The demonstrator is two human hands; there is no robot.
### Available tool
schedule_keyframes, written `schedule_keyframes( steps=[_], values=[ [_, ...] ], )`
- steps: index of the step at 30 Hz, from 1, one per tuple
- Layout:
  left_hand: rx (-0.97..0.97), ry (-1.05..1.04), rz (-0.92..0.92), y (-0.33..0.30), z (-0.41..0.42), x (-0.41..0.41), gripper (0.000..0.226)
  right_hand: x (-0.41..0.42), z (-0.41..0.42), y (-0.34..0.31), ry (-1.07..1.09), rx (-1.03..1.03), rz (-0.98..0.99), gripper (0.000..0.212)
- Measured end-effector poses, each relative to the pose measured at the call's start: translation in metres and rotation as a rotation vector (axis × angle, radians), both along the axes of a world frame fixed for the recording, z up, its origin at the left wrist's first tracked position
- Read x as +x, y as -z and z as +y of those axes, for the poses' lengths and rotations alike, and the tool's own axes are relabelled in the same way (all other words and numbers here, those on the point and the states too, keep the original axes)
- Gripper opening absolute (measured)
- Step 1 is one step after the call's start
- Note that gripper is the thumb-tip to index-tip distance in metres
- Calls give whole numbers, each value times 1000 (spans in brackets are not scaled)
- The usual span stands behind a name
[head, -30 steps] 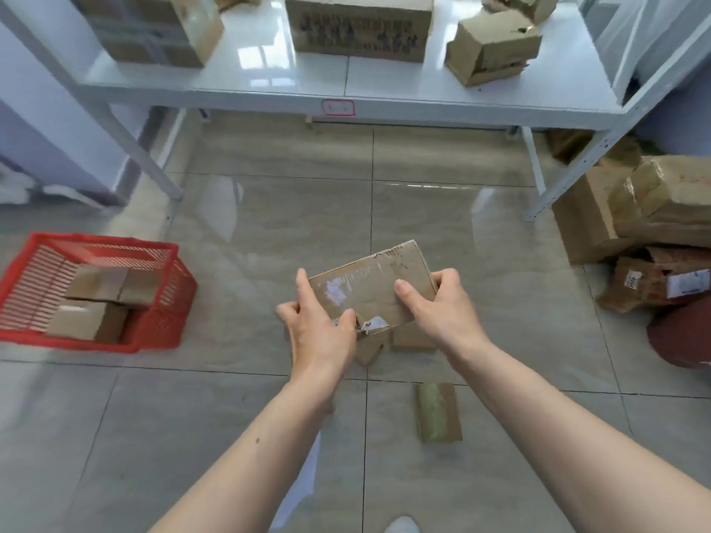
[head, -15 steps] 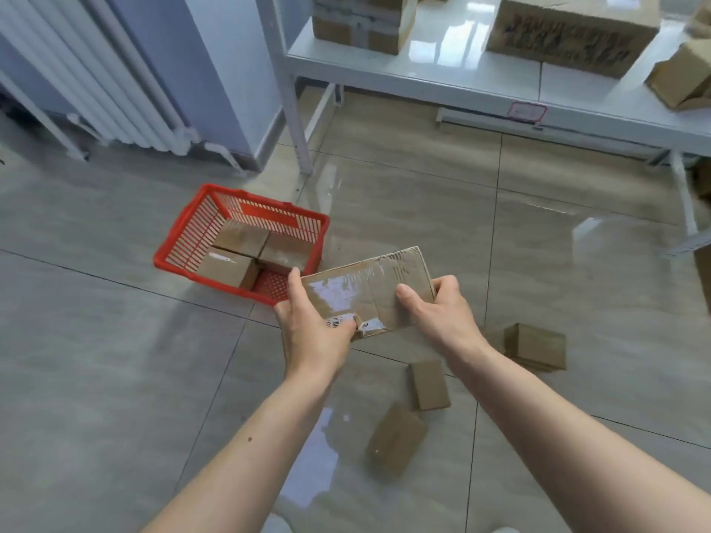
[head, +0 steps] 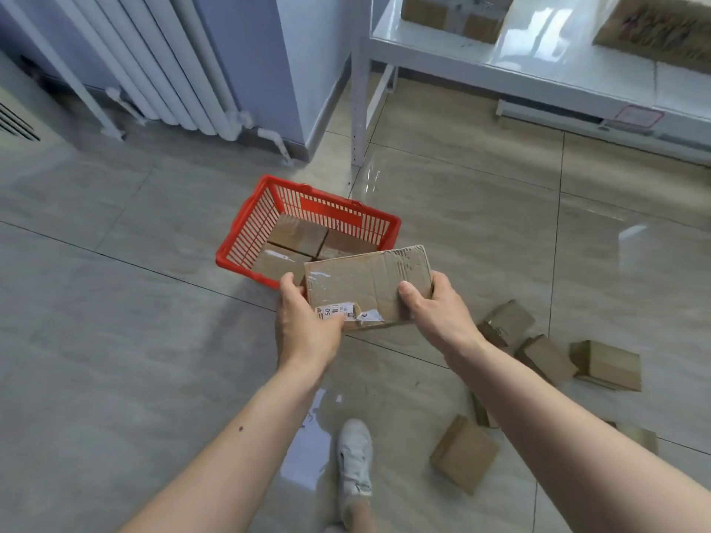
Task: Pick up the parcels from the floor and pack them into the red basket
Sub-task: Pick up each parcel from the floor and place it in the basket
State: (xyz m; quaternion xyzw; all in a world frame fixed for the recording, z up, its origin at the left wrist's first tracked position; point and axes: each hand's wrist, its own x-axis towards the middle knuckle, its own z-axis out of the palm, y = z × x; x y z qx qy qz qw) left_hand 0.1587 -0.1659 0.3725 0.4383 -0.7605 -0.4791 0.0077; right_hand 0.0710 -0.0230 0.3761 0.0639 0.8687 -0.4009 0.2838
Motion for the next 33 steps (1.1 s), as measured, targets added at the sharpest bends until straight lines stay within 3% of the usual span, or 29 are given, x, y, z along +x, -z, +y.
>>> schedule_keyframes(
  steps=[14, 20, 24, 33],
  values=[
    [21, 46, -26, 86, -118, -111, 66, -103, -102, 73, 14, 69, -111, 39],
    [23, 188, -115, 140, -144, -139, 62, -112, -127, 147, 102, 98, -165, 54],
    [70, 250, -200, 183, -158, -153, 63, -116, -136, 197, 163, 129, -200, 48],
    [48, 534, -413, 303, -178, -167, 43, -117, -155, 323, 131, 292, -318, 50]
  ],
)
